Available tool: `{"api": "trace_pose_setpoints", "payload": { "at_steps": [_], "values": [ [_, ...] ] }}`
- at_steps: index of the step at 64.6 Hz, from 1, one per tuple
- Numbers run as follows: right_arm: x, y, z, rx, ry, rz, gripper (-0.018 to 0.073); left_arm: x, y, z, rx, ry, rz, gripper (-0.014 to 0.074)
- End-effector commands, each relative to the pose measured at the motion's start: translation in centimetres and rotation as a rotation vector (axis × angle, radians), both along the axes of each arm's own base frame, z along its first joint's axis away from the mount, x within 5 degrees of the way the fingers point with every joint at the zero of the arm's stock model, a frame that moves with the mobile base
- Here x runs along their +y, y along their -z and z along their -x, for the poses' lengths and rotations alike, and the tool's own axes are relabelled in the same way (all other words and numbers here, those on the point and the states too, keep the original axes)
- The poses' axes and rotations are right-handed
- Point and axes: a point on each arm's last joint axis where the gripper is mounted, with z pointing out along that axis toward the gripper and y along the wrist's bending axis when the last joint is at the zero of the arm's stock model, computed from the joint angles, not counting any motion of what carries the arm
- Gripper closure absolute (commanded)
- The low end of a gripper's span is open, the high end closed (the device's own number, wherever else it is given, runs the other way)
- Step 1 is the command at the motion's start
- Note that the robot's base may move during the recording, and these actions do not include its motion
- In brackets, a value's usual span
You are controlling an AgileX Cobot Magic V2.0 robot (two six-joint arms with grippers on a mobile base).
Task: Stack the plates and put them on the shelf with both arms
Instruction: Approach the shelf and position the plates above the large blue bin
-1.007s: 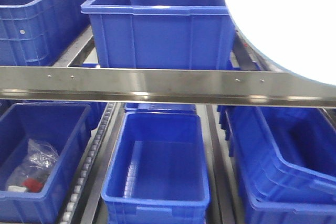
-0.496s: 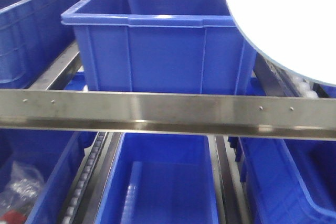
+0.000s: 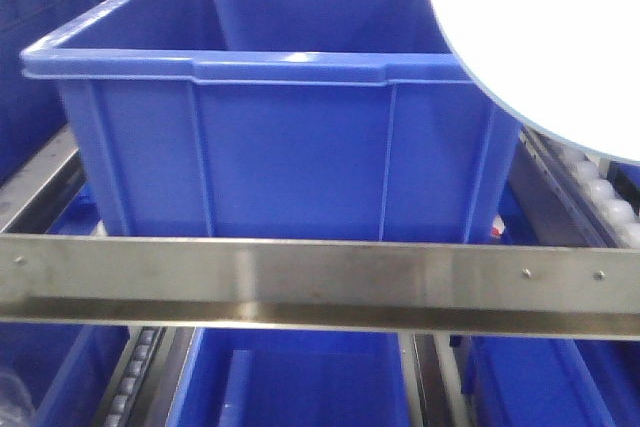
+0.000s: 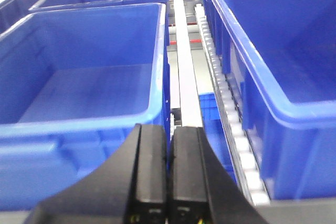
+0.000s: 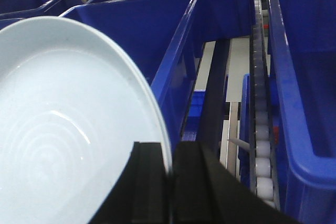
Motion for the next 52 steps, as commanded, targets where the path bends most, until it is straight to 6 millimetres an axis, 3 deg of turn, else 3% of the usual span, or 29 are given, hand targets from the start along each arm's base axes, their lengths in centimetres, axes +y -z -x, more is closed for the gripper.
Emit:
{"api": "trace_pose_setpoints", "payload": {
  "at_steps": [1, 52],
  "values": [
    [-0.18, -2.1, 0.01, -0.135, 0.019, -0.016, 0.0511, 0.06, -1.8, 0.0, -0.112, -0.007, 0.015, 0.0516],
    [-0.18, -2.1, 0.01, -0.135, 0.019, -0.016, 0.0511, 0.06, -1.8, 0.0, -0.112, -0.007, 0.015, 0.0516]
  ]
}}
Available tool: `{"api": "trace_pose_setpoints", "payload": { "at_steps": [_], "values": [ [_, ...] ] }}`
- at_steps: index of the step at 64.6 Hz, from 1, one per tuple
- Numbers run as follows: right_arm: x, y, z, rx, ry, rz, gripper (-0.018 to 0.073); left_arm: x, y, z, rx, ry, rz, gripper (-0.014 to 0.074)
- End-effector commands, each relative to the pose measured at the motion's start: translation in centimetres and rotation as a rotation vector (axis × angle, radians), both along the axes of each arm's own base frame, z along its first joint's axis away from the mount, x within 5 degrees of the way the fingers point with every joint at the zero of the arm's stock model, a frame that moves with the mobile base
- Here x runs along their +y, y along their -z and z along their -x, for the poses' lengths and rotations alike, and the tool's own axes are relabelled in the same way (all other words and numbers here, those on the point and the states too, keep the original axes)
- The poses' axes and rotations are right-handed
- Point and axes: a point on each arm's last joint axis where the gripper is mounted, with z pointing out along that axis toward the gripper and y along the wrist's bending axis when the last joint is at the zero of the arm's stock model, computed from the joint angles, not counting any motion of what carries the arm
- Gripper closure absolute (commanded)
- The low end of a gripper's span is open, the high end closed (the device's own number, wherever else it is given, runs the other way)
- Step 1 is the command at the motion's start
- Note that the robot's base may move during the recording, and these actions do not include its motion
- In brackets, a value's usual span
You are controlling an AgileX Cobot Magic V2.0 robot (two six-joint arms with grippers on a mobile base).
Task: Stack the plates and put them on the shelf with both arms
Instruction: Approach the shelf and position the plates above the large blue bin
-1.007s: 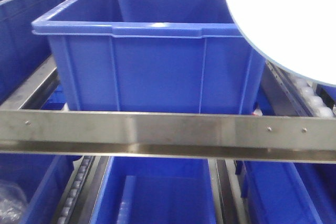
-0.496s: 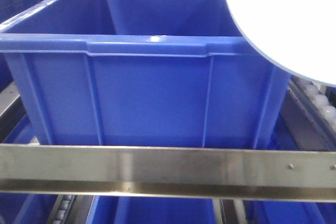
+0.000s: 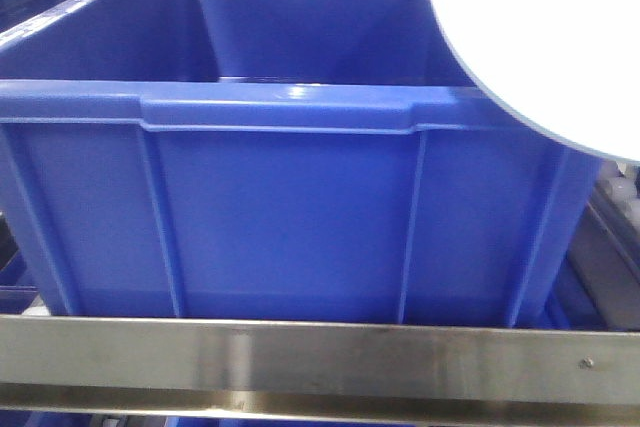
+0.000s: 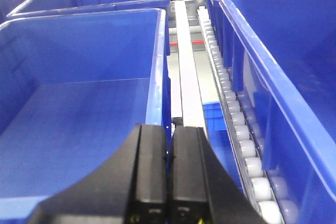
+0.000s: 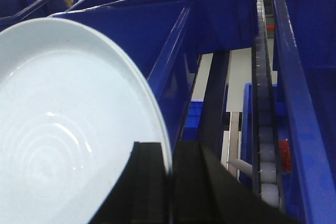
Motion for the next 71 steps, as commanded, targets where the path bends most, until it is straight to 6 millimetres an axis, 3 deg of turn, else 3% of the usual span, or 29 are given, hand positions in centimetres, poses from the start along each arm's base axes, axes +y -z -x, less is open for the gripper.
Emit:
{"api": "trace_pose_setpoints", "payload": {
  "at_steps": [1, 71],
  "values": [
    [-0.18, -2.1, 0.01, -0.135, 0.019, -0.016, 0.0511, 0.06, -1.8, 0.0, -0.112, -0.007, 0.015, 0.0516],
    [-0.19, -2.37, 0.03, -0.146, 0.02, -0.019, 0.0511, 0.06, -1.8, 0.0, -0.112, -0.007, 0.015, 0.0516]
  ]
}}
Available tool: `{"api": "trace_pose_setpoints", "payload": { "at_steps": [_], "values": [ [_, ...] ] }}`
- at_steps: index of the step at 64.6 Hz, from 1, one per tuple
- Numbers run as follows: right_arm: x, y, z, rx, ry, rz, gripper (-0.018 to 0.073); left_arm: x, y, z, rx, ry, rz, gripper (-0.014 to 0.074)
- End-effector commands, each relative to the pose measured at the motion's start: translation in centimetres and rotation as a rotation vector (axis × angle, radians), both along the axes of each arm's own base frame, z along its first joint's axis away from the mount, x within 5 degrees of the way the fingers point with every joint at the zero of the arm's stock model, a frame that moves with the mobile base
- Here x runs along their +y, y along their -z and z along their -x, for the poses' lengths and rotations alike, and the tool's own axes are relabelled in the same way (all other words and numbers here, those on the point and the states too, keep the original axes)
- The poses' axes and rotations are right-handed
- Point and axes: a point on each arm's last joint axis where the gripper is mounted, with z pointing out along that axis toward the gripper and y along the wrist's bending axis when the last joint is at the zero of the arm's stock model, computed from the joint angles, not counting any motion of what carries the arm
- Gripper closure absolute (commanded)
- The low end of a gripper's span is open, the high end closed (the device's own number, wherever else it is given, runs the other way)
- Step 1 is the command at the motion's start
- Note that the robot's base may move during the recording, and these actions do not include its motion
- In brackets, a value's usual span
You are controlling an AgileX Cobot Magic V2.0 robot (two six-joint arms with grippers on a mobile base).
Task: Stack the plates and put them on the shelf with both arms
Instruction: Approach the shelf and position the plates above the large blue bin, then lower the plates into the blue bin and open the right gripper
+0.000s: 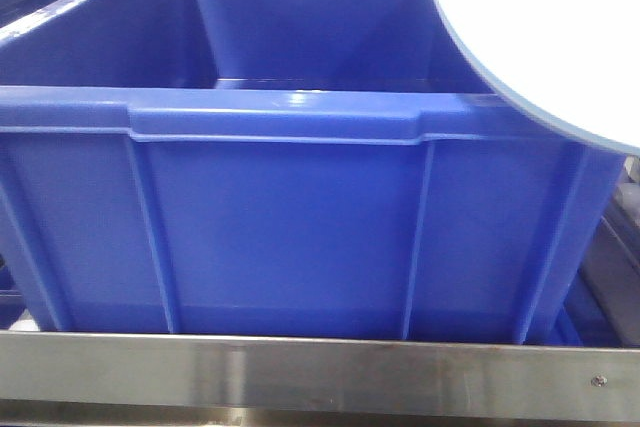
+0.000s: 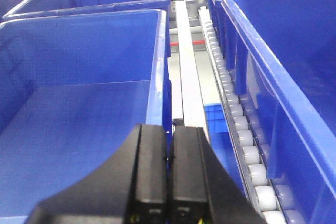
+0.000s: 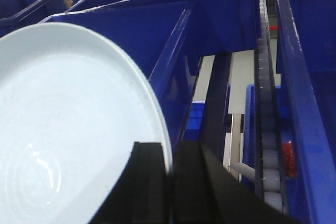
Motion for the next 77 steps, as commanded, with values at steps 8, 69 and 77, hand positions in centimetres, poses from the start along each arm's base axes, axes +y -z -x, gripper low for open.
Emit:
{"api": "trace_pose_setpoints", "payload": {
  "at_steps": [8, 69, 77],
  "values": [
    [-0.1, -3.7, -0.2, -0.168, 0.019, -0.023, 0.0511, 0.1, -1.8, 0.0, -0.112, -0.007, 0.015, 0.0516],
    [9.8, -8.1, -18.1, 0.02, -0.196, 0.033, 0.0511, 0.1, -1.8, 0.0, -0.112, -0.007, 0.015, 0.0516],
    [11.4, -7.2, -20.0, 0.053, -0.22, 0.044, 0.0505, 0.1, -1.8, 0.0, -0.112, -0.007, 0.015, 0.0516]
  ]
}}
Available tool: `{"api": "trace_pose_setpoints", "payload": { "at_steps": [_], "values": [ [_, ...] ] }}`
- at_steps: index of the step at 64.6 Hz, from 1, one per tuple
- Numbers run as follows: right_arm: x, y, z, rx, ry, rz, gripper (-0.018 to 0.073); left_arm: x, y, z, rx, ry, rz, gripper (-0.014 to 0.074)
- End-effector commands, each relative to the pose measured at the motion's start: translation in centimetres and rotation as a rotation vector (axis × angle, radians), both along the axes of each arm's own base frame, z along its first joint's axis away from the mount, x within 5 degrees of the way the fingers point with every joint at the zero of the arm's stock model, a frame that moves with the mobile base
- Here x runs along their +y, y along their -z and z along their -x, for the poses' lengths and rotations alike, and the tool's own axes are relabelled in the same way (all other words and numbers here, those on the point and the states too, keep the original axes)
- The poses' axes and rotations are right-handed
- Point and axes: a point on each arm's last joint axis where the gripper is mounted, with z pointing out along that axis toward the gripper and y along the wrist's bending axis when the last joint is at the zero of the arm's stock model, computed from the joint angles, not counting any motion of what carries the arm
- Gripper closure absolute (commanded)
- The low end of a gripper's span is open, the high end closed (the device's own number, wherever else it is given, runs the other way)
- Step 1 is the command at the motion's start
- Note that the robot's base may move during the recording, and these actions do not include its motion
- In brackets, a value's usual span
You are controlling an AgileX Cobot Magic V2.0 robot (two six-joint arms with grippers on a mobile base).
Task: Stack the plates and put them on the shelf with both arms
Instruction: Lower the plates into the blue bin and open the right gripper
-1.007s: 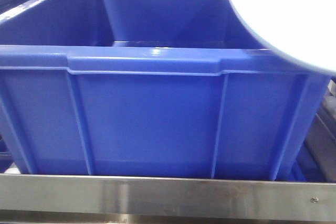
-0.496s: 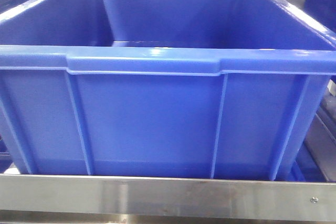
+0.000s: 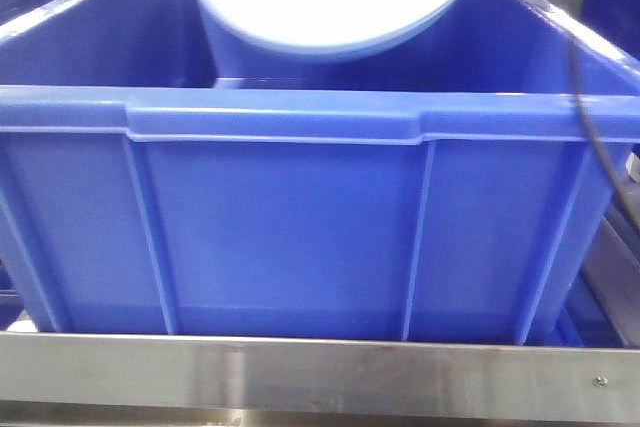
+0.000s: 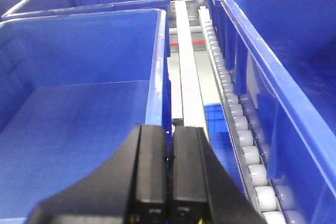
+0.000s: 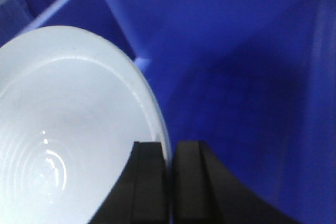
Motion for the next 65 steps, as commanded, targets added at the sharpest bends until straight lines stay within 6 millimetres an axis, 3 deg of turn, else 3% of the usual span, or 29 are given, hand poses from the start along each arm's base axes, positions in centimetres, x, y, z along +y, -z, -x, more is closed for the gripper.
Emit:
{"api": "trace_pose_setpoints", "payload": {
  "at_steps": [1, 11, 22, 48, 58, 65],
  "values": [
    [0.9, -2.7, -0.9, -0.147, -0.006, -0.053, 0.0502, 0.1, -1.8, 0.0, -0.112, -0.007, 0.015, 0.0516],
    [2.2, -1.3, -2.1, -0.109, -0.028, -0.038, 0.0396, 0.1, -1.8, 0.0, -0.112, -0.007, 0.015, 0.0516],
    [2.5, -0.1, -2.5, -0.061, -0.031, -0.017, 0.0271, 0.1, -1.8, 0.0, -0.112, -0.007, 0.015, 0.0516],
    [2.4, 0.4, -2.3, 0.007, -0.04, 0.009, 0.0262, 0.1, -1.8, 0.0, -0.112, -0.007, 0.015, 0.0516],
    [2.4, 0.4, -2.2, 0.019, -0.042, 0.014, 0.0163, 0.1, -1.8, 0.0, -0.112, -0.007, 0.015, 0.0516],
    [2.5, 0.5, -2.2, 0.043, -0.046, 0.023, 0.0161, 0.1, -1.8, 0.0, -0.112, -0.007, 0.015, 0.0516]
  ]
}}
